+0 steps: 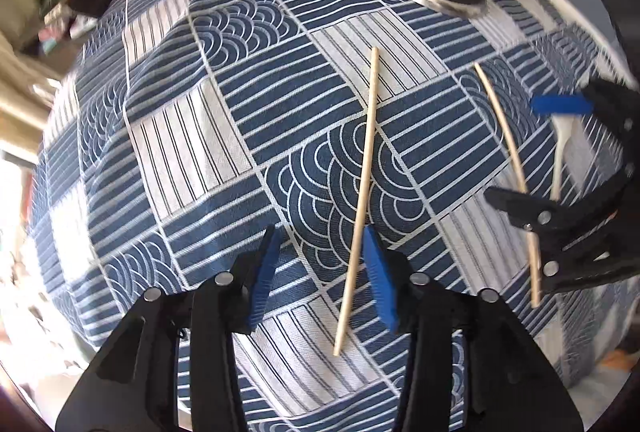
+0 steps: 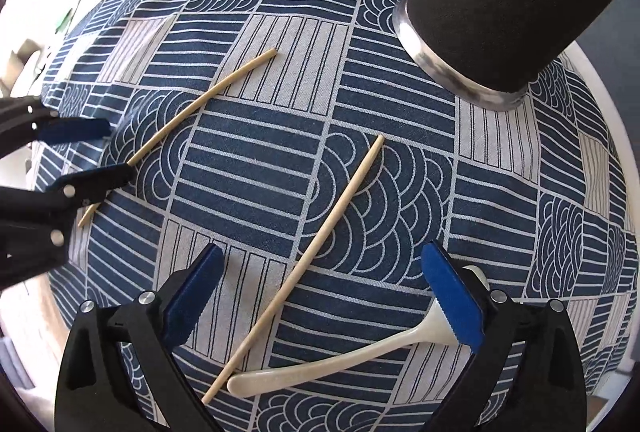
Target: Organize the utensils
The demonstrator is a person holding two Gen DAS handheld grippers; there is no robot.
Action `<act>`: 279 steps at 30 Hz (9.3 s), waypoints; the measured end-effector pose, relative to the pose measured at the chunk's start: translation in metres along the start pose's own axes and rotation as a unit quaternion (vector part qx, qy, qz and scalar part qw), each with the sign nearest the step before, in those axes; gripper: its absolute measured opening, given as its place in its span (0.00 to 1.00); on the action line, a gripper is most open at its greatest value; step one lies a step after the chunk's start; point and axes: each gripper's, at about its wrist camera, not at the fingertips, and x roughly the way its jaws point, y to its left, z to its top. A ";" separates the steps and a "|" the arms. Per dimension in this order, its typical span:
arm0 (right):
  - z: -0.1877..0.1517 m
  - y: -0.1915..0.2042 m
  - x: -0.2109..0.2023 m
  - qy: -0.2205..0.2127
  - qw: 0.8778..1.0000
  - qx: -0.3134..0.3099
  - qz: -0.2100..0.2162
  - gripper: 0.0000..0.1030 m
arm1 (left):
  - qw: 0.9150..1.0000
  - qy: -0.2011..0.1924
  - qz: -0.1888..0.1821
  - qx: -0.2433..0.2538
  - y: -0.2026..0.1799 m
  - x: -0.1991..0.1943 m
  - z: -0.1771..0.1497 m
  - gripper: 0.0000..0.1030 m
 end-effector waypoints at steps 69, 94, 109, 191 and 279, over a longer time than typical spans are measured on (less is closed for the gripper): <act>-0.051 -0.100 -0.160 -0.200 0.965 0.122 0.120 0.08 | 0.994 -0.093 -0.022 0.057 -0.038 -0.089 0.015 0.05; 0.015 -0.066 -0.012 -0.015 0.987 0.160 0.009 0.37 | 0.969 -0.237 -0.060 0.023 -0.011 -0.183 0.045 0.05; -0.018 -0.109 -0.037 -0.051 0.965 0.252 0.049 0.04 | 0.953 -0.287 -0.082 0.045 -0.009 -0.208 0.093 0.05; 0.058 -0.195 -0.190 -0.330 0.918 0.207 0.070 0.04 | 0.900 -0.292 -0.313 0.082 -0.024 -0.097 0.228 0.05; -0.080 -0.073 -0.023 -0.116 0.981 0.145 -0.048 0.46 | 0.958 -0.259 -0.122 -0.034 -0.039 -0.072 -0.022 0.94</act>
